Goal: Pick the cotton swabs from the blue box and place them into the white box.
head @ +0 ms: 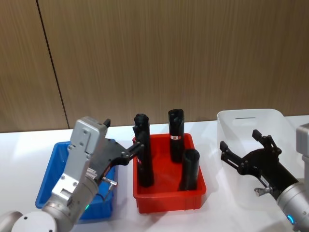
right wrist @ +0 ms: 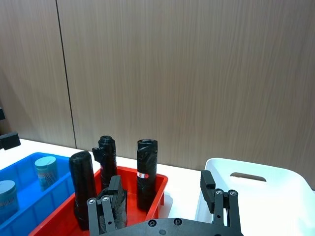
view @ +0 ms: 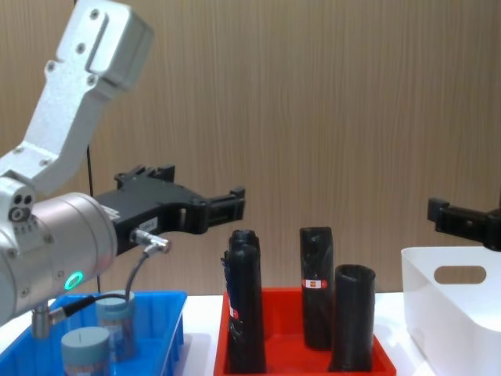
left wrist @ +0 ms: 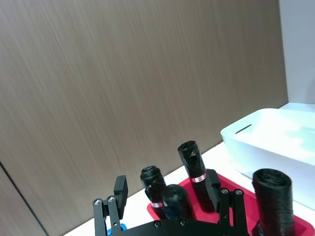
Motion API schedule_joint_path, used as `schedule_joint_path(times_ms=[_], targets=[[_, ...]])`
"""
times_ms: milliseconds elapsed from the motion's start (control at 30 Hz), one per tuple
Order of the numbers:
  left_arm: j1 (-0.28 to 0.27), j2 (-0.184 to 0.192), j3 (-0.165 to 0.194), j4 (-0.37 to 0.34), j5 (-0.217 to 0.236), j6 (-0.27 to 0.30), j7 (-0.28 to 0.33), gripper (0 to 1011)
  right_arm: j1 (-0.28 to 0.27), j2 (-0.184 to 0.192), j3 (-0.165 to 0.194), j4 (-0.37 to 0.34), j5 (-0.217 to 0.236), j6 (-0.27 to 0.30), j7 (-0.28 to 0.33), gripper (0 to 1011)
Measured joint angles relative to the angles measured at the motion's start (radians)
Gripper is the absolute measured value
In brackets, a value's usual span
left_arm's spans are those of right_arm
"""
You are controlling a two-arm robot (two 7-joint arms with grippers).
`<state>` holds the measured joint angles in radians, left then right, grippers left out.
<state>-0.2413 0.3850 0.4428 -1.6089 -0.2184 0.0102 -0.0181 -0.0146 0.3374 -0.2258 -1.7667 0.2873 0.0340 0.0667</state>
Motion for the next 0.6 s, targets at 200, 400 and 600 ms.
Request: schedule_joint_path(times_ms=[200, 400, 600], targets=[[-0.006, 0.006, -0.017, 0.019, -0.026, 0.002, -0.003, 1004, 0.000, 0.000, 0.000, 0.000, 0.000, 0.000, 0.000, 1002], [-0.007, 0.014, -0.034, 0.031, -0.058, 0.017, 0.015, 1004, 0.000, 0.000, 0.000, 0.000, 0.000, 0.000, 0.000, 1002], [-0.001, 0.025, -0.055, 0.040, -0.112, 0.036, 0.046, 1004, 0.000, 0.000, 0.000, 0.000, 0.000, 0.000, 0.000, 1002]])
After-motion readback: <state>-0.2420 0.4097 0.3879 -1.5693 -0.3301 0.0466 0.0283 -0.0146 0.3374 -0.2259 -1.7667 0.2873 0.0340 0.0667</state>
